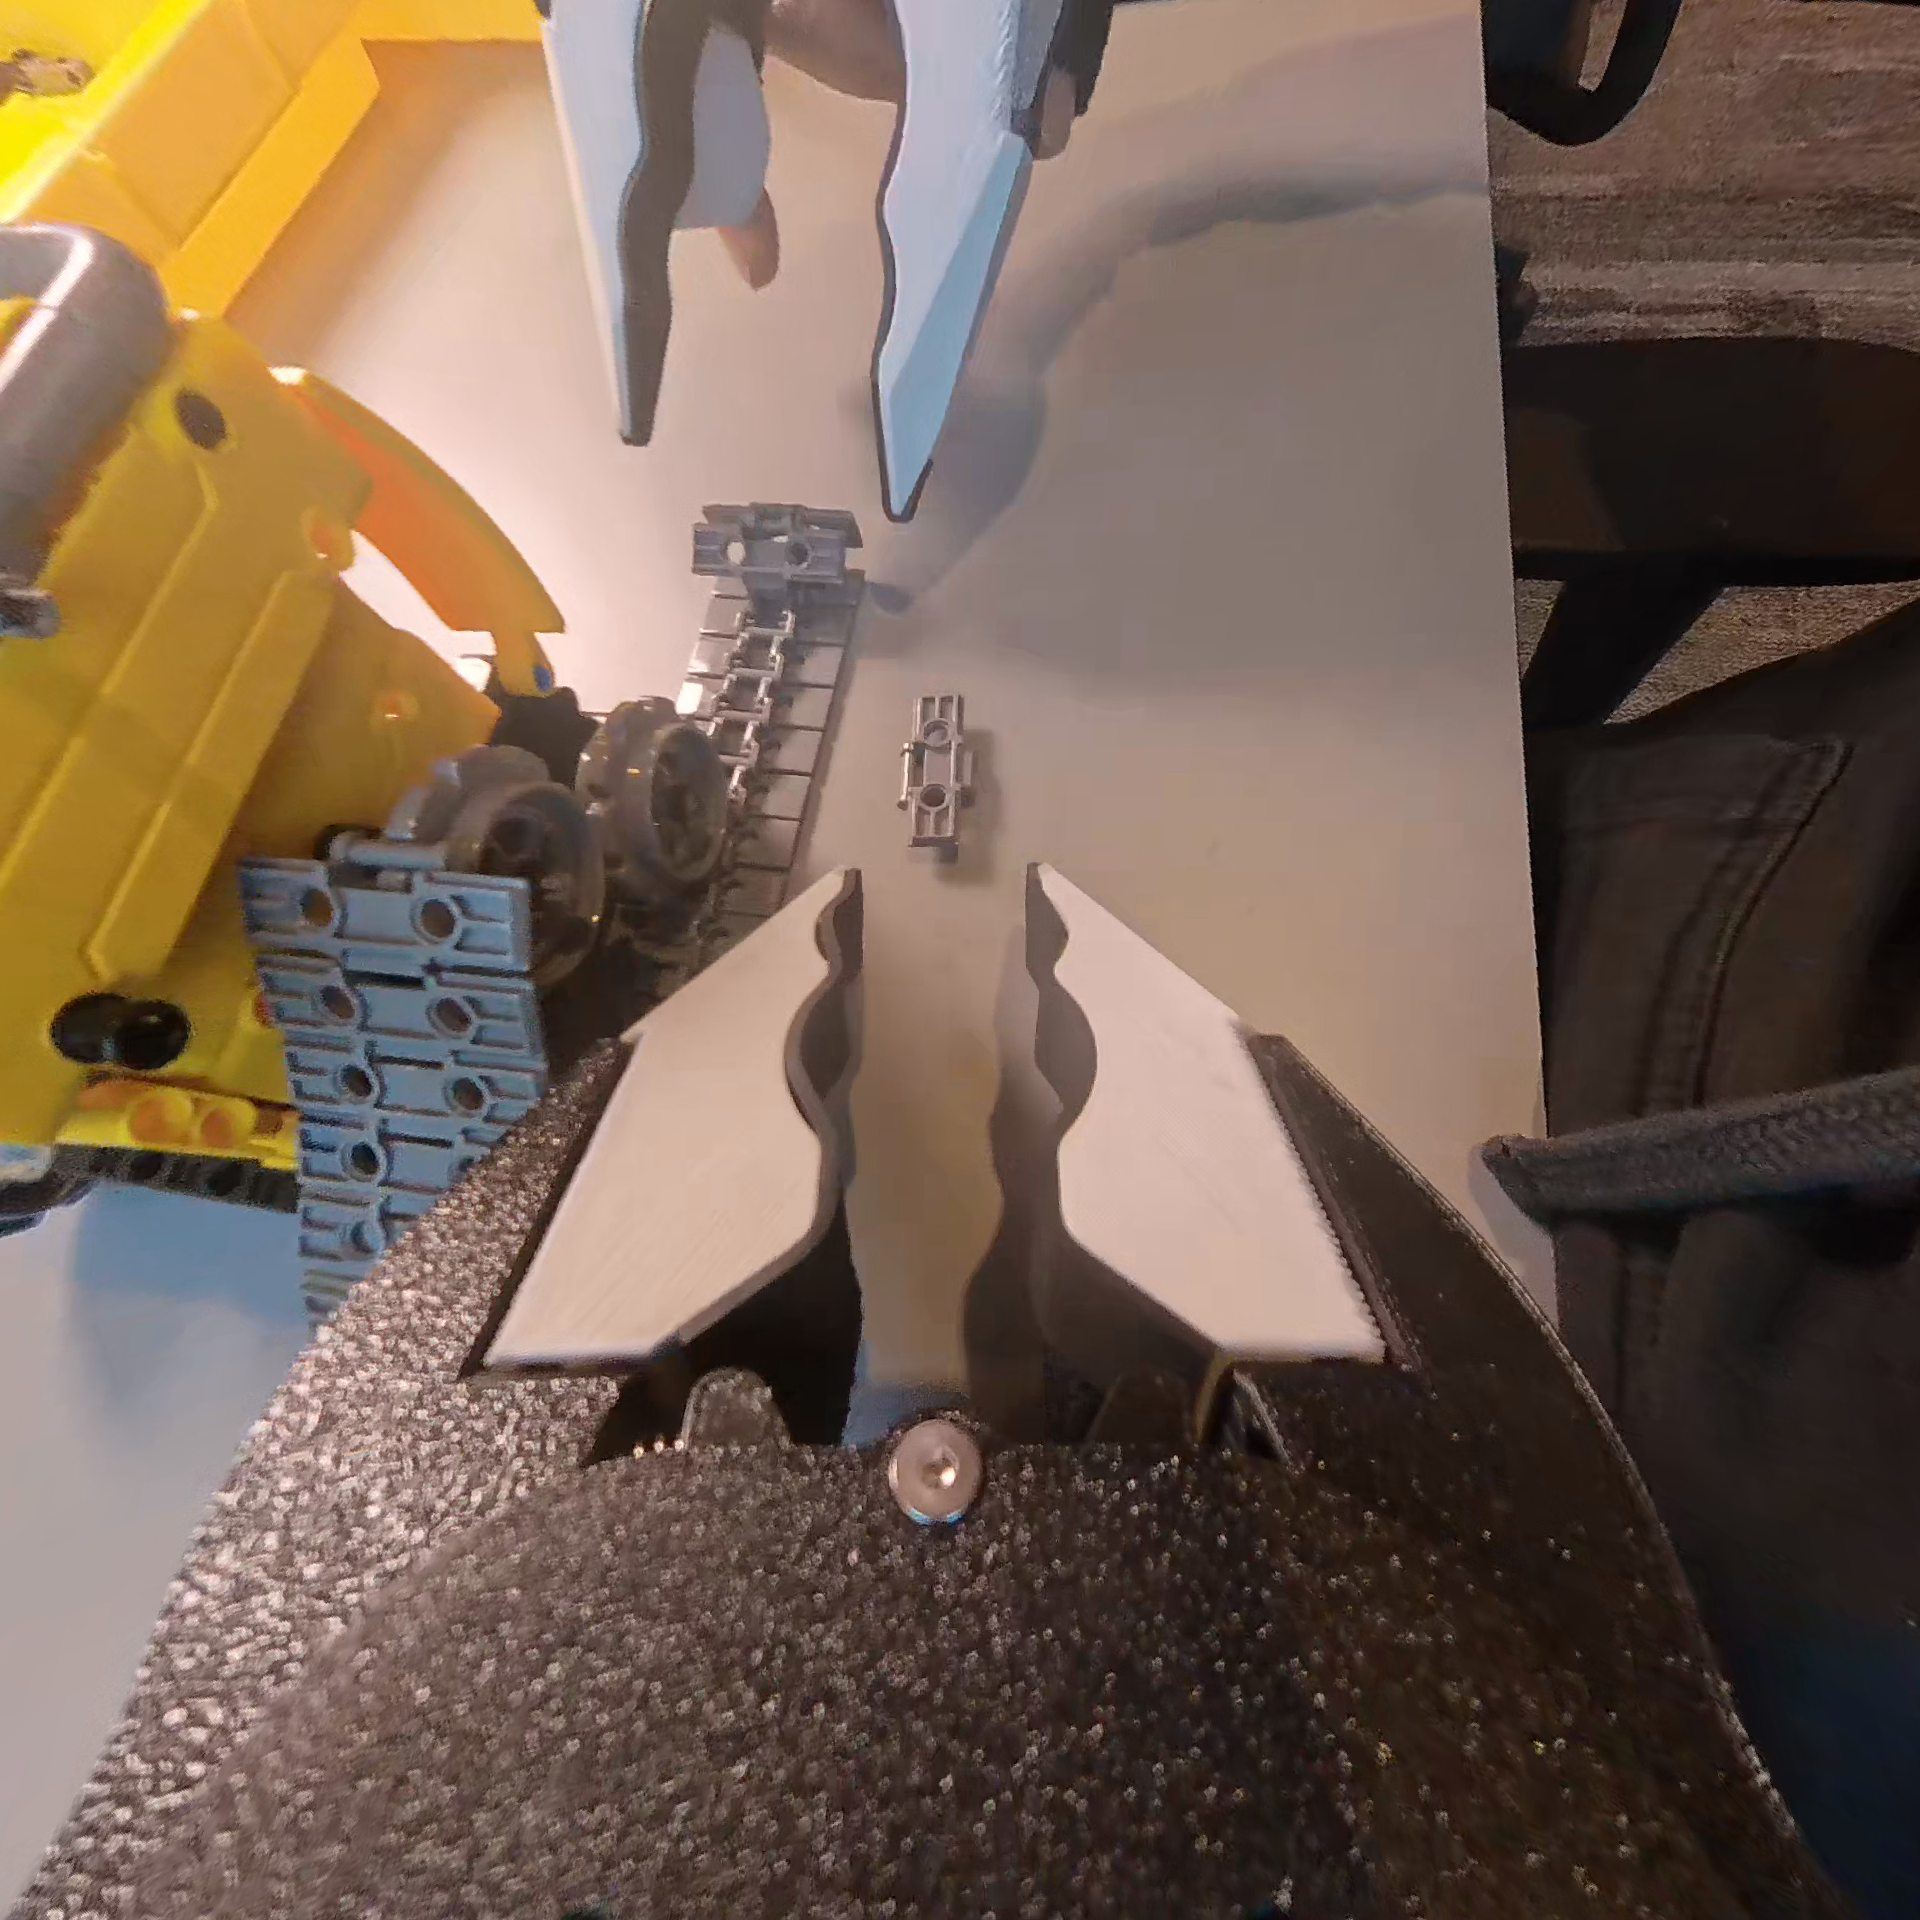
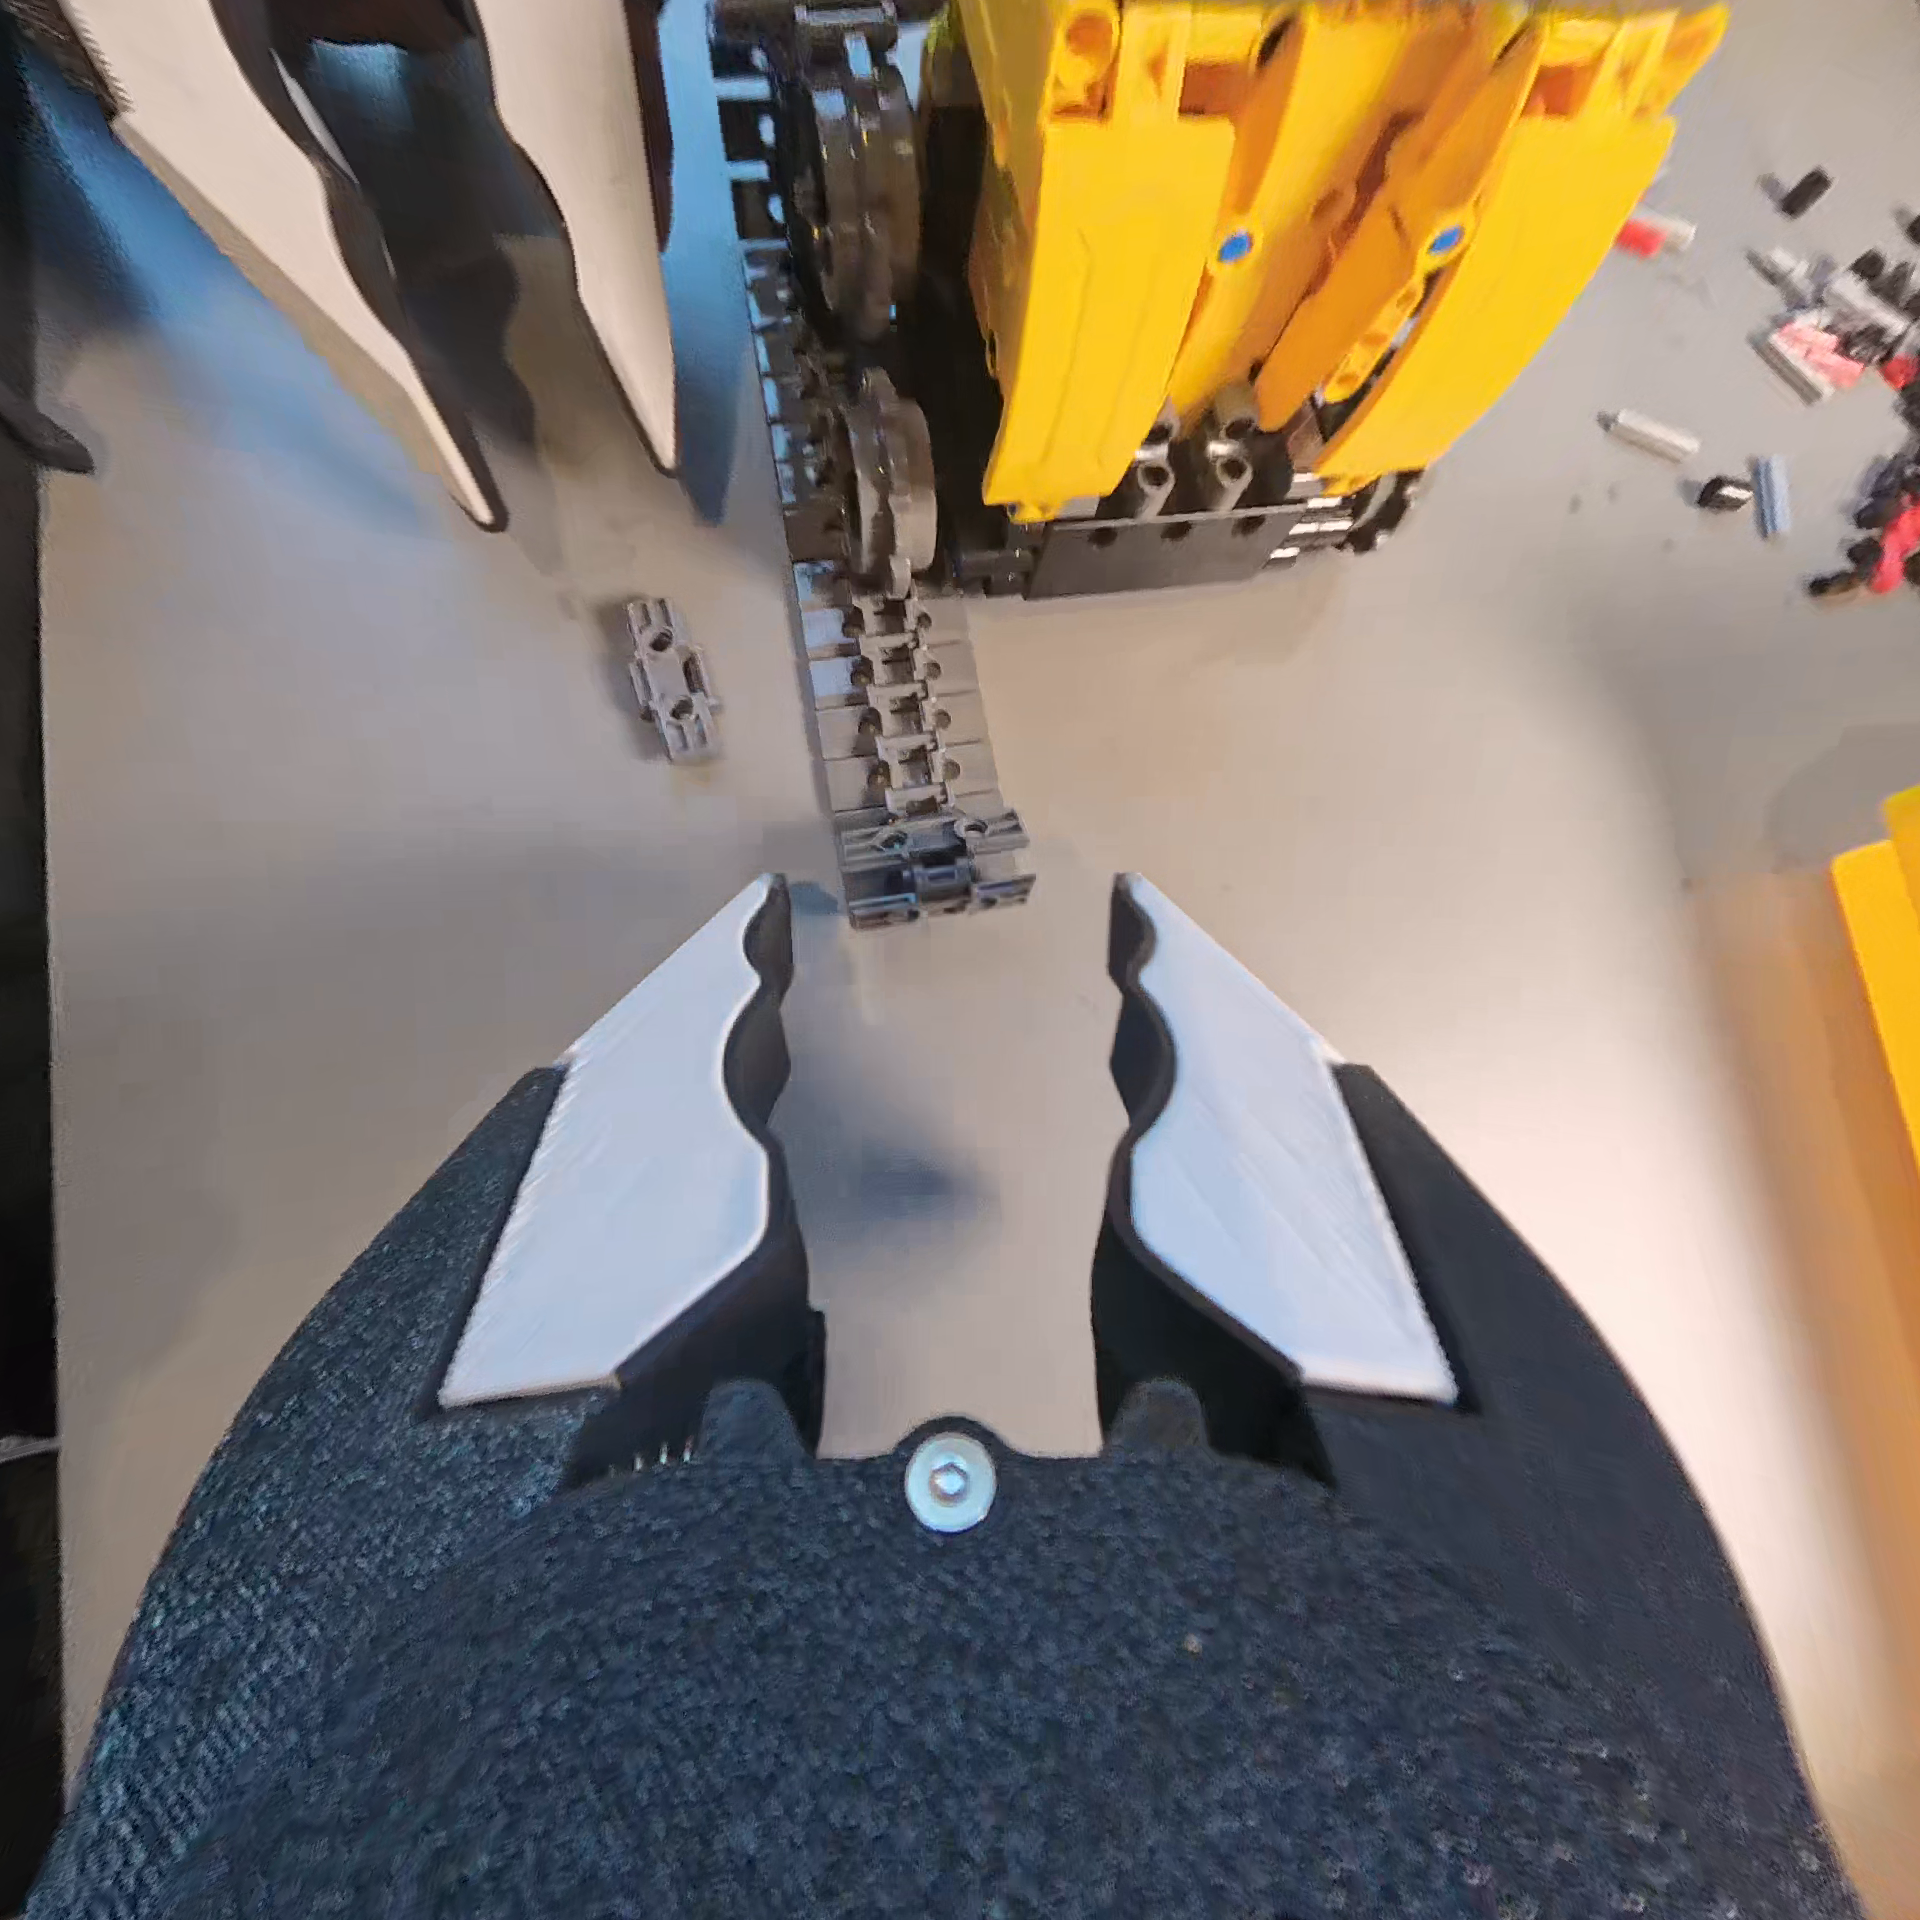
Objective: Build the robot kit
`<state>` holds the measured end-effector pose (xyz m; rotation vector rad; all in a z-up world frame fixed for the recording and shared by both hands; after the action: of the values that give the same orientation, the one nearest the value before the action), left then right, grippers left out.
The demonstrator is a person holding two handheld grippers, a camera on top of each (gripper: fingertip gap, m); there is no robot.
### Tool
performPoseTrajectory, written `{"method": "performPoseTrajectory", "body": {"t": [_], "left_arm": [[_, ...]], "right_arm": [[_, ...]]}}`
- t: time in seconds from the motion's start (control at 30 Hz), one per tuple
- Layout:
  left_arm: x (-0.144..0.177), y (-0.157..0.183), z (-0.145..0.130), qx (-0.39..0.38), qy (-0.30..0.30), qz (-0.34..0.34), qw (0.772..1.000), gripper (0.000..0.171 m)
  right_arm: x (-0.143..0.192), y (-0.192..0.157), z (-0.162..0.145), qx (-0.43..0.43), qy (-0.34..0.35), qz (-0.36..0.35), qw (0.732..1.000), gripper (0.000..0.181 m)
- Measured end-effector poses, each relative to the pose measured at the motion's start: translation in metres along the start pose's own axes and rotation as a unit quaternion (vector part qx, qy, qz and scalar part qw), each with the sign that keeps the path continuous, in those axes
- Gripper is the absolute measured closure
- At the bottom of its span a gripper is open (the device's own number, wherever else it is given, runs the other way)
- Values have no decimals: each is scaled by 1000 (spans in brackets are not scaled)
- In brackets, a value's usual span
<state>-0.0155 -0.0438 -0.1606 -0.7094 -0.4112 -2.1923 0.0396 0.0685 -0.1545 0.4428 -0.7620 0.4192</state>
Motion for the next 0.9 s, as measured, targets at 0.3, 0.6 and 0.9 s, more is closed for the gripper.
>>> {"method": "performPoseTrajectory", "body": {"t": [0.3,0.6,0.9], "left_arm": [[3,-3,5,9,11,1,1000,143],[-14,3,-4,32,-25,-7,999,142],[-33,3,4,23,-53,18,998,147]], "right_arm": [[-1,0,5,-16,58,25,998,143],[-8,-7,-16,-16,3,18,1000,142],[-2,-40,23,54,0,18,998,142]]}}
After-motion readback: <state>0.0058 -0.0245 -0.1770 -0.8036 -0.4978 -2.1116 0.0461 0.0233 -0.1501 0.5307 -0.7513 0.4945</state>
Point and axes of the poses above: each gripper's, where its closed fingertips meet, x back along the fingers, z out of its top, y = z × x across the jaws, the point moved 2 cm from there along x, back along the fingers, and after that the axes turned 11 degrees about x, right-handed, at the moved point
